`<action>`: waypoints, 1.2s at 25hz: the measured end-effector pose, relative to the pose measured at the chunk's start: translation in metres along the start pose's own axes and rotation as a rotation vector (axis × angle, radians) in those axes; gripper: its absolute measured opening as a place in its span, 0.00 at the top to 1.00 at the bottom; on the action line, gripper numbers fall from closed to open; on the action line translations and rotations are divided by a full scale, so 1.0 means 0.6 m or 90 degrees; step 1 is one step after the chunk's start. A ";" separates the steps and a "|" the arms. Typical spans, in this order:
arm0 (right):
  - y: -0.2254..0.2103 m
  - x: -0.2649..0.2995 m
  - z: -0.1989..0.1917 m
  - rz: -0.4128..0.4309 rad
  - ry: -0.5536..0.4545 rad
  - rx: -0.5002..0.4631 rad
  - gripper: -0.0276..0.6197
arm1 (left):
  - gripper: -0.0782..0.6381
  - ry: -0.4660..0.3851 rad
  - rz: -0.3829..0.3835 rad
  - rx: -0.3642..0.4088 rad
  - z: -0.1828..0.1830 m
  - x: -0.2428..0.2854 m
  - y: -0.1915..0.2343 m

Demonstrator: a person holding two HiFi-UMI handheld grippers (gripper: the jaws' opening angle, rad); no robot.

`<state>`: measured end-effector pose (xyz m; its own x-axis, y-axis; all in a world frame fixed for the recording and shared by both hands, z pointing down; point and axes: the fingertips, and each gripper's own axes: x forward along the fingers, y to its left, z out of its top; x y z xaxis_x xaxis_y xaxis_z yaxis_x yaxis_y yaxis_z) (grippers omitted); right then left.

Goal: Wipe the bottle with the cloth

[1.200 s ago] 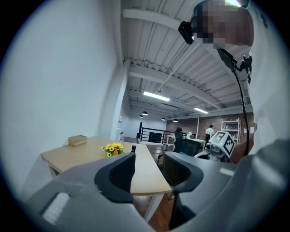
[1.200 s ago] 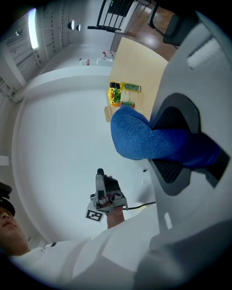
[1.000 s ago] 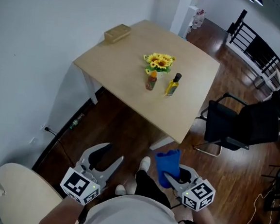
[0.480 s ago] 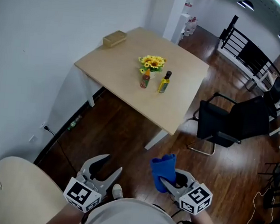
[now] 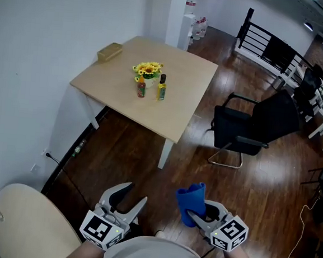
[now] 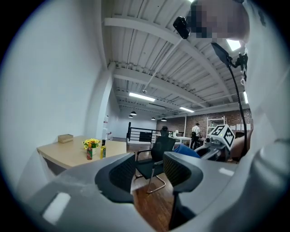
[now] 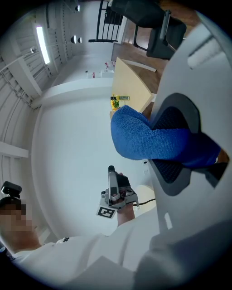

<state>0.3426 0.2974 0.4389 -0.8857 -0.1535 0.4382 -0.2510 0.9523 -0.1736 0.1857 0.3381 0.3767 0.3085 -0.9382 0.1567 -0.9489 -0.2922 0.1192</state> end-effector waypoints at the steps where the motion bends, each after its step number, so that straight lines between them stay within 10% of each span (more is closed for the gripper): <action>1: 0.002 -0.015 -0.010 0.002 -0.005 0.001 0.72 | 0.61 0.000 -0.001 -0.002 -0.003 0.000 -0.021; 30: 0.063 -0.174 -0.078 0.045 -0.041 -0.043 0.72 | 0.60 0.032 0.014 -0.009 -0.064 -0.064 -0.226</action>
<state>0.4438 0.3621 0.4280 -0.9240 -0.0993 0.3692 -0.1614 0.9767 -0.1415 0.3049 0.4207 0.3922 0.2907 -0.9340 0.2078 -0.9546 -0.2685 0.1287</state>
